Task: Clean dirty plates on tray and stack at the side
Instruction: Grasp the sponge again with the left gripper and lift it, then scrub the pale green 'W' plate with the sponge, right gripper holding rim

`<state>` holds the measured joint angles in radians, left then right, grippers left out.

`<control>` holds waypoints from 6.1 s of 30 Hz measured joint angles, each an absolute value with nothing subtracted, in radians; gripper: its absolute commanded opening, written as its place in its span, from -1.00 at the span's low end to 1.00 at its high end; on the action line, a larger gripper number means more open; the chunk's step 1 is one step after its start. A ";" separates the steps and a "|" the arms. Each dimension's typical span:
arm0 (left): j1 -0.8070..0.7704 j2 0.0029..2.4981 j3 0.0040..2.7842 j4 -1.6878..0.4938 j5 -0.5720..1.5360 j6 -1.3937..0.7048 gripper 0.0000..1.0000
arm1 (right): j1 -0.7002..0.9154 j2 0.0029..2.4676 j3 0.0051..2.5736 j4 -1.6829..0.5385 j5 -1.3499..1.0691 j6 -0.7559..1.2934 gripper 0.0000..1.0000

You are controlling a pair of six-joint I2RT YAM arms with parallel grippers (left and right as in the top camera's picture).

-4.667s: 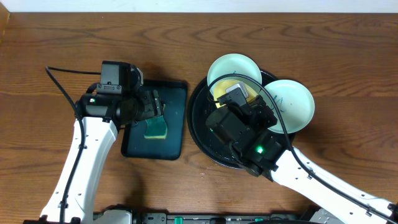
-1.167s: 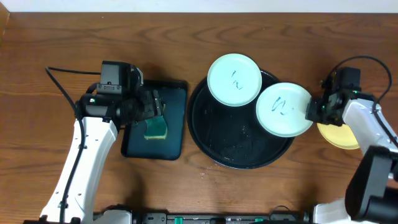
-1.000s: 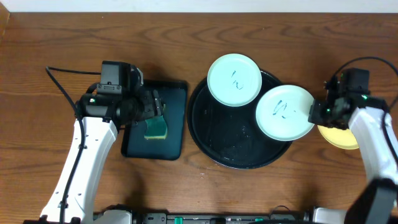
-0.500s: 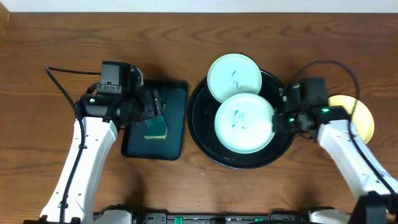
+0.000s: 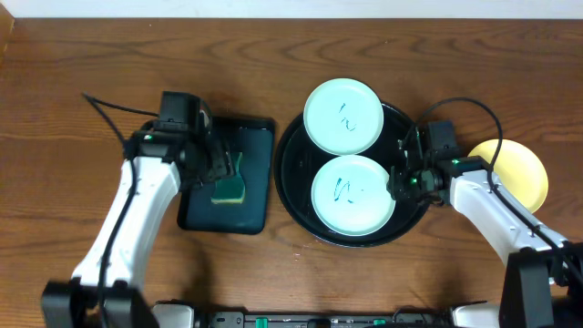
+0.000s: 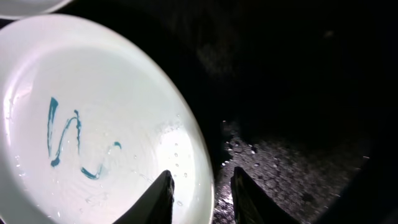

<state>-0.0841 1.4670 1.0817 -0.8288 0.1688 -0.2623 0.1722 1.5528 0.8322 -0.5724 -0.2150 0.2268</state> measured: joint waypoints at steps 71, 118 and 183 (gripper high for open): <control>-0.179 1.651 0.992 -0.687 0.143 -0.324 -0.24 | 0.172 1.368 0.876 -0.675 -0.190 0.227 -0.59; -0.184 1.698 1.065 -0.788 0.080 -0.364 -0.85 | 0.172 1.385 0.876 -0.696 -0.160 0.228 -0.67; -0.724 1.986 1.322 -0.628 0.085 -0.606 -0.85 | 0.185 1.689 0.882 -0.636 -0.279 0.215 -0.98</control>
